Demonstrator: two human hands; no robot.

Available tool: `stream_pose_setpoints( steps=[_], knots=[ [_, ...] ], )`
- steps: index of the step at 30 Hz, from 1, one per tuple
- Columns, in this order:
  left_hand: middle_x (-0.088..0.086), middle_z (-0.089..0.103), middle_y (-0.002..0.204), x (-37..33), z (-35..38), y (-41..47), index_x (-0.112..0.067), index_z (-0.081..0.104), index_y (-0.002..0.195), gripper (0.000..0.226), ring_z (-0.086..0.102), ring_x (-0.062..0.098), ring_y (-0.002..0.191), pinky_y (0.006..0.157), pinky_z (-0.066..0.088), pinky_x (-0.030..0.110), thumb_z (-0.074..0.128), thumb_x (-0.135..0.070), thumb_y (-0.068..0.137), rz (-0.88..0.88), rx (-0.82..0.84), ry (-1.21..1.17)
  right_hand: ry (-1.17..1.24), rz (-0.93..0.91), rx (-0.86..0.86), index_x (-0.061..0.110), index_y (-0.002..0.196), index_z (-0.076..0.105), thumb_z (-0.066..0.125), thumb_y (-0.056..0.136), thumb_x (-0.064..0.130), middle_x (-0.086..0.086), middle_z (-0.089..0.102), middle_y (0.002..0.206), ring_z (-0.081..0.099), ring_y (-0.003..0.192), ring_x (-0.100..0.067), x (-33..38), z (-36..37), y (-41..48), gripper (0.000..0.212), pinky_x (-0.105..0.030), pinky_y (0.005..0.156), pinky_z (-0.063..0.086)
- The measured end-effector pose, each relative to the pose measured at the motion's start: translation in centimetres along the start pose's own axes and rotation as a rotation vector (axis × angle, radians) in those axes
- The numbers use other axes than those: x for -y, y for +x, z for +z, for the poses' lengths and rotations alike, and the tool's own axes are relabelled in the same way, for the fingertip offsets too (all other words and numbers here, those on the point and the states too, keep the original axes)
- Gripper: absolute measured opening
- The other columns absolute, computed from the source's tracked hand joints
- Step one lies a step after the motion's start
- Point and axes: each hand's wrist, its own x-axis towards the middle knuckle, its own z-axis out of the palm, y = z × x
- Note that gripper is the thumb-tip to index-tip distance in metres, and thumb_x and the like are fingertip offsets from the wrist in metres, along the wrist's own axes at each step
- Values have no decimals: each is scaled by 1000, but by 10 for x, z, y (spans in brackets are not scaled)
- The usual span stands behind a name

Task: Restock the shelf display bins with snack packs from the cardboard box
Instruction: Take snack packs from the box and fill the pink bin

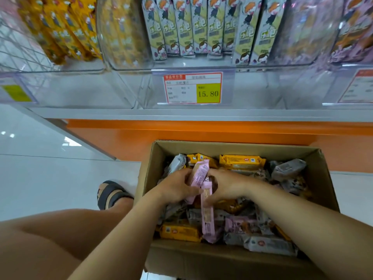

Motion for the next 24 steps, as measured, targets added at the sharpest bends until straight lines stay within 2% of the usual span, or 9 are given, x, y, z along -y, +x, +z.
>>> stream_pose_setpoints(
  steps=[2, 6, 11, 13, 15, 17, 20, 22, 24],
  knots=[
    [1, 63, 112, 0, -5, -2, -17, 55, 121, 36, 60, 13, 95, 82, 49, 27, 68, -22, 88, -17, -19, 15, -14, -32, 11, 29, 140, 36, 83, 69, 35, 8, 41, 144, 43, 128, -17, 3, 4, 1, 86, -32, 101, 39],
    [5, 64, 109, 2, -16, -9, -15, 57, 112, 24, 62, 20, 98, 89, 53, 40, 65, -19, 89, -92, -82, 45, -88, 48, 68, 23, 144, 26, 81, 69, 45, 4, 34, 148, 41, 129, -20, 3, 1, 3, 96, -29, 95, 40],
    [6, 63, 116, 8, -26, -16, -14, 53, 124, 40, 61, 25, 103, 89, 53, 45, 67, -21, 87, -121, -269, 54, -214, 9, 133, 27, 139, 38, 83, 66, 46, 6, 42, 140, 43, 126, -19, 12, -3, 4, 88, -32, 100, 40],
    [5, 63, 114, 8, -25, -18, -16, 54, 121, 37, 60, 23, 100, 87, 52, 42, 67, -22, 87, -133, -274, 100, -287, 6, 159, 29, 136, 40, 83, 64, 49, 6, 45, 136, 47, 120, -19, 16, -4, 6, 86, -36, 99, 43],
    [3, 62, 108, 9, -20, -19, -17, 53, 119, 34, 57, 18, 92, 77, 49, 30, 66, -22, 88, -130, -264, 139, -363, -3, 175, 30, 135, 41, 83, 62, 51, 5, 47, 136, 49, 116, -19, 19, -3, 8, 86, -38, 95, 46],
    [5, 59, 105, 6, -17, -20, -14, 52, 121, 35, 51, 15, 86, 68, 39, 23, 65, -23, 89, -124, -253, 175, -423, 1, 188, 29, 142, 34, 82, 63, 52, 4, 42, 144, 47, 122, -21, 22, -2, 9, 96, -37, 97, 45],
    [10, 60, 119, 7, -15, -22, -11, 50, 128, 43, 56, 22, 100, 72, 39, 22, 65, -25, 90, -131, -239, 170, -494, 35, 251, 29, 148, 25, 80, 66, 51, 2, 36, 149, 44, 126, -23, 30, -4, 9, 101, -38, 101, 44],
    [12, 59, 123, 7, -15, -25, -11, 50, 129, 44, 56, 26, 110, 74, 39, 22, 65, -25, 90, -130, -225, 157, -508, 49, 317, 30, 140, 36, 80, 68, 48, 2, 45, 136, 50, 113, -21, 36, -8, 8, 86, -37, 90, 49],
    [11, 60, 124, 8, -15, -26, -11, 50, 129, 44, 57, 25, 111, 74, 39, 21, 65, -25, 90, -129, -212, 158, -481, 51, 351, 27, 128, 42, 81, 70, 41, 0, 49, 117, 53, 95, -19, 39, -12, 7, 71, -30, 69, 49]
  ],
)
